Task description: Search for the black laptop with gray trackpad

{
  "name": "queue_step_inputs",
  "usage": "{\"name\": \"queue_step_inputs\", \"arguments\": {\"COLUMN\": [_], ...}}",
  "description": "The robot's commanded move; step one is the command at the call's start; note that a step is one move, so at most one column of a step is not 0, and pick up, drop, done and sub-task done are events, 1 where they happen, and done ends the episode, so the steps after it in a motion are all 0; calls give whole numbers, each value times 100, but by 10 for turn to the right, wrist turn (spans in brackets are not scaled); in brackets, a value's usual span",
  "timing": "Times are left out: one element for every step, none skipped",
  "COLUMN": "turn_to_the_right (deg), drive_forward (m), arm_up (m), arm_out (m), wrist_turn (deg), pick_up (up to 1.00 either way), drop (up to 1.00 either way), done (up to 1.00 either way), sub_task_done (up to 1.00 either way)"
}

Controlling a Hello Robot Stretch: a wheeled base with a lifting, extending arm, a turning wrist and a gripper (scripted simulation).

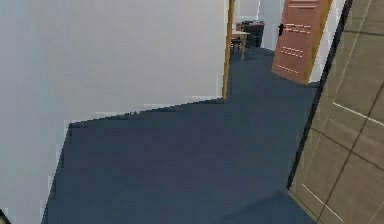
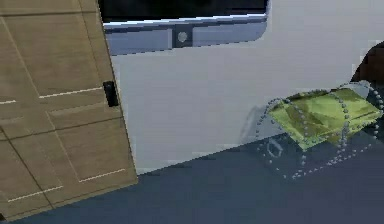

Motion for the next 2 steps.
{"name": "queue_step_inputs", "arguments": {"turn_to_the_right": [0, 120], "drive_forward": [100, 0], "arm_up": [0, 0], "arm_out": [0, 0], "wrist_turn": [0, 0], "pick_up": [0, 0], "drop": [0, 0], "done": [0, 0], "sub_task_done": [0, 0]}}
